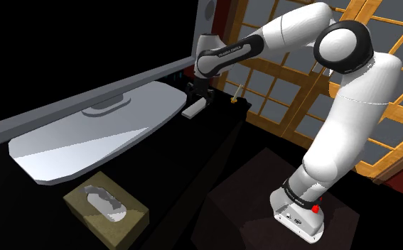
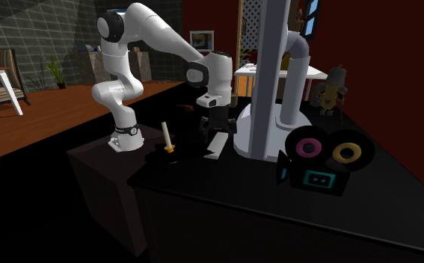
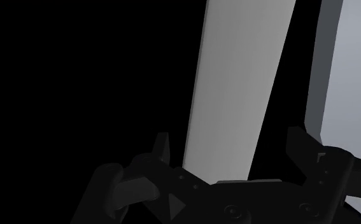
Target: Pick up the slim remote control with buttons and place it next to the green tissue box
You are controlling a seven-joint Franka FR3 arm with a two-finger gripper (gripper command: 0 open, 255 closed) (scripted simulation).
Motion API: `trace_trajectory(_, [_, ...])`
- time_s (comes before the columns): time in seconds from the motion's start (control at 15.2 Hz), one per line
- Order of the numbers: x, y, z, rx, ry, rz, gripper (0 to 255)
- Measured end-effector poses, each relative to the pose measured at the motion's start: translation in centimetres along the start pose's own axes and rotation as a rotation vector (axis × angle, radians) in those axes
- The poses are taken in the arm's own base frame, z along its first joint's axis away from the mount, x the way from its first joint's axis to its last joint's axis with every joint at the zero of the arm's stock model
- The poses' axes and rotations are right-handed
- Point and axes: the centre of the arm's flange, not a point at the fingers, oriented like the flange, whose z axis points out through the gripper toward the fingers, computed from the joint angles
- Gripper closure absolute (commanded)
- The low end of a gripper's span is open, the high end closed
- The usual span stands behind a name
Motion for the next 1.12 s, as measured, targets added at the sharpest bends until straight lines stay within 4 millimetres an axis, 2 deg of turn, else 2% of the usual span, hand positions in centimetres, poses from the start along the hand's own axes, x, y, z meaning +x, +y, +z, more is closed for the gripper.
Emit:
trace_trajectory(0.2, [-0.06, 0.13, 1.2, 0.0, 0.0, 0.001, 0])
trace_trajectory(0.59, [-0.04, 0.13, 1.39, 0.0, 0.0, 0.001, 0])
trace_trajectory(0.66, [-0.04, 0.13, 1.39, 0.0, 0.0, 0.001, 255])
trace_trajectory(1.12, [-0.04, 0.12, 1.35, 0.001, 0.0, 0.001, 255])
